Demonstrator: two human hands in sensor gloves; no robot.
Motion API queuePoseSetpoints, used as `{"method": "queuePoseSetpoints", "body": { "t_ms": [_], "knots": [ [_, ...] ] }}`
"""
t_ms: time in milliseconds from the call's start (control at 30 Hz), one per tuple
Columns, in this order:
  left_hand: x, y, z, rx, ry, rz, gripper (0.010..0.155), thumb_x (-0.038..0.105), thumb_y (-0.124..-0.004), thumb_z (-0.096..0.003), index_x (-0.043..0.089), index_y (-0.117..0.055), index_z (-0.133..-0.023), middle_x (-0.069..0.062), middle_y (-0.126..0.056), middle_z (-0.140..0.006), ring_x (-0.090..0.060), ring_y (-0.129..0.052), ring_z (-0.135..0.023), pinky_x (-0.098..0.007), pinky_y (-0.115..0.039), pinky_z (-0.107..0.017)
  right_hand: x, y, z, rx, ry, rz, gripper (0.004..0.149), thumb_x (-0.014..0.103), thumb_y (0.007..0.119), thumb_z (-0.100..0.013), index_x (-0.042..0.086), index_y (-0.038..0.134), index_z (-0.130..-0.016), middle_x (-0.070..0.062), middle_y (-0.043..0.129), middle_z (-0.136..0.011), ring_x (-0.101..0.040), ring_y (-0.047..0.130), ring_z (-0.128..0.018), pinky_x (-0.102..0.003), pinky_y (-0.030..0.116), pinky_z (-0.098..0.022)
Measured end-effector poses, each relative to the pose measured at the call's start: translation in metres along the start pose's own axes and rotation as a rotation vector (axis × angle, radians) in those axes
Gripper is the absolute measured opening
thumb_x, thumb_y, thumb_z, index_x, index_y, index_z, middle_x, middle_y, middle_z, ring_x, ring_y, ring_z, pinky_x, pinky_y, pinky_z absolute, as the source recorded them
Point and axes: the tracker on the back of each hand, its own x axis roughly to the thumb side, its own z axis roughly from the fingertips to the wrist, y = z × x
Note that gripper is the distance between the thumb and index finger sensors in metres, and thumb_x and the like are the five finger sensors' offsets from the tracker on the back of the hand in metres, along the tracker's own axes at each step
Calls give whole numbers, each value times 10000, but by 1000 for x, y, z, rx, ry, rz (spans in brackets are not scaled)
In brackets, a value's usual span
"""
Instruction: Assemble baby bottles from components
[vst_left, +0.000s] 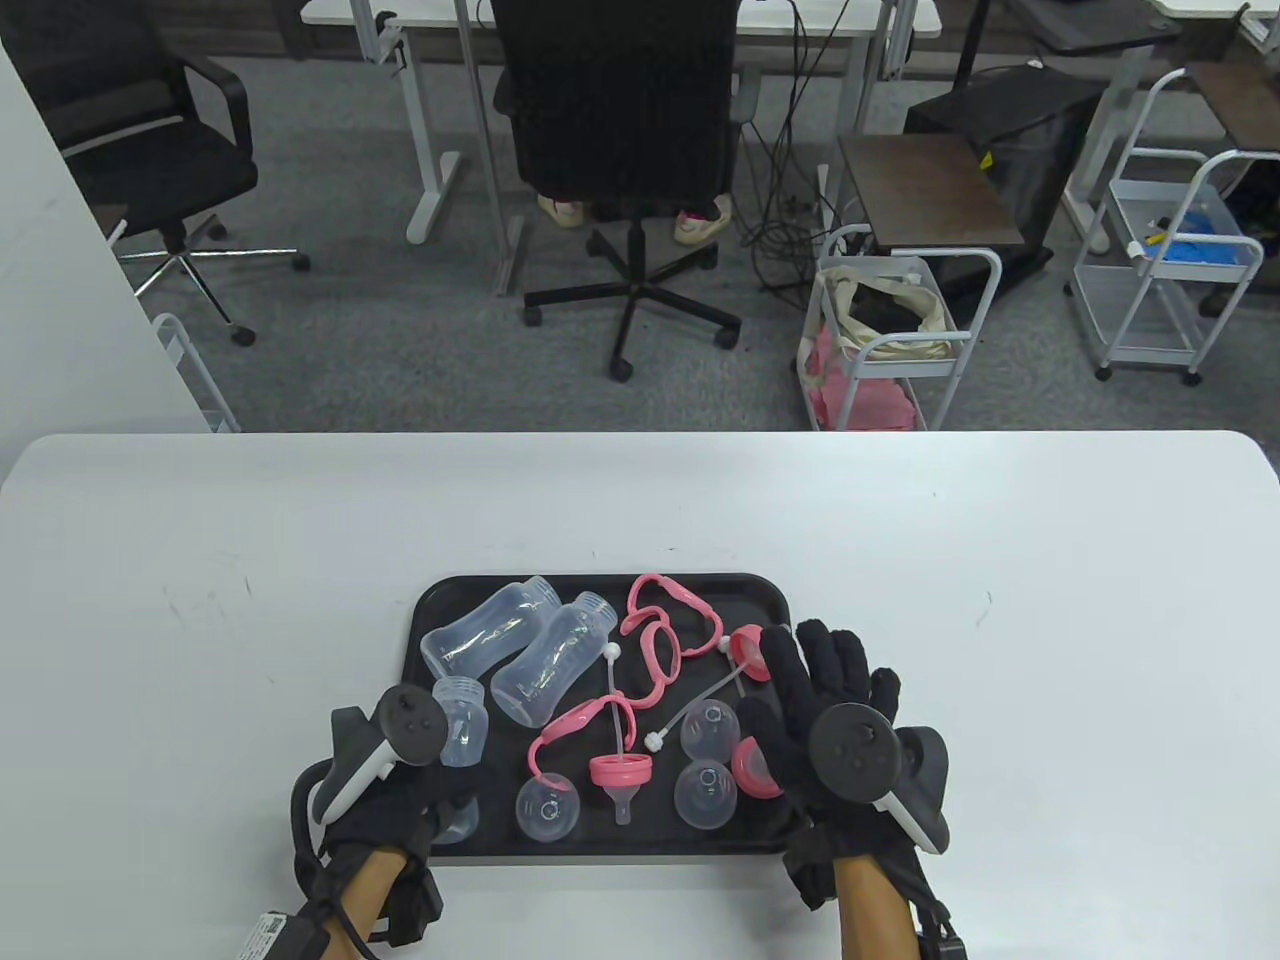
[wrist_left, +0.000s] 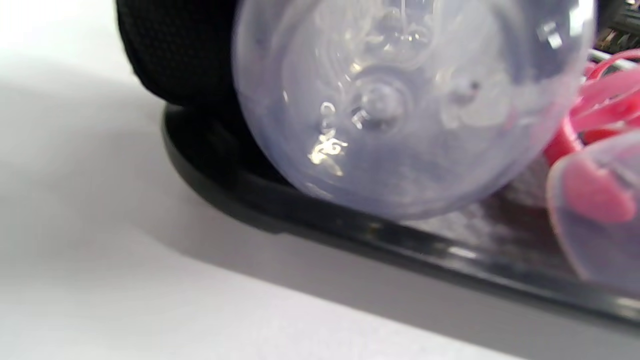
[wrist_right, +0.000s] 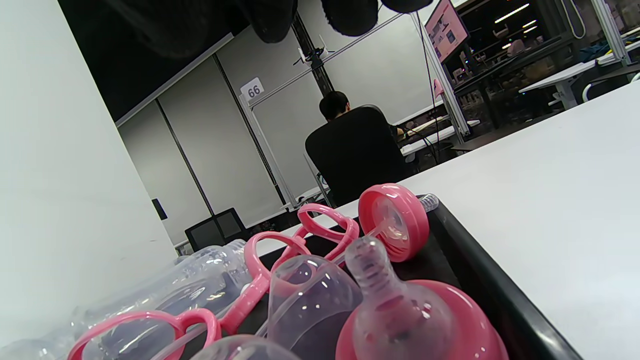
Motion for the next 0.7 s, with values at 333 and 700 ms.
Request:
{"method": "queuePoseSetpoints", "body": {
  "t_ms": [333, 700],
  "knots": [
    [-26, 31, 19, 94, -108, 193, 1092, 734, -734, -534, -37, -276, -1158, -188, -797, -1005, -322, -998, -740, -480, -838, -575, -10, -8, 1, -26, 39, -39, 687, 574, 659, -580, 308, 403, -1158, -106, 353, -1242, -418, 327, -1137, -731, 262, -758],
    [-41, 44, 26, 376, -208, 251, 1095, 700, -823, -470, 66, -269, -1170, -86, -694, -1101, -290, -916, -911, -510, -783, -670, -21, -10, 2, -36, 85, -139, 707, 576, 670, -579, 284, 391, -1160, -110, 409, -1231, -414, 422, -1128, -720, 334, -766]
  ]
}}
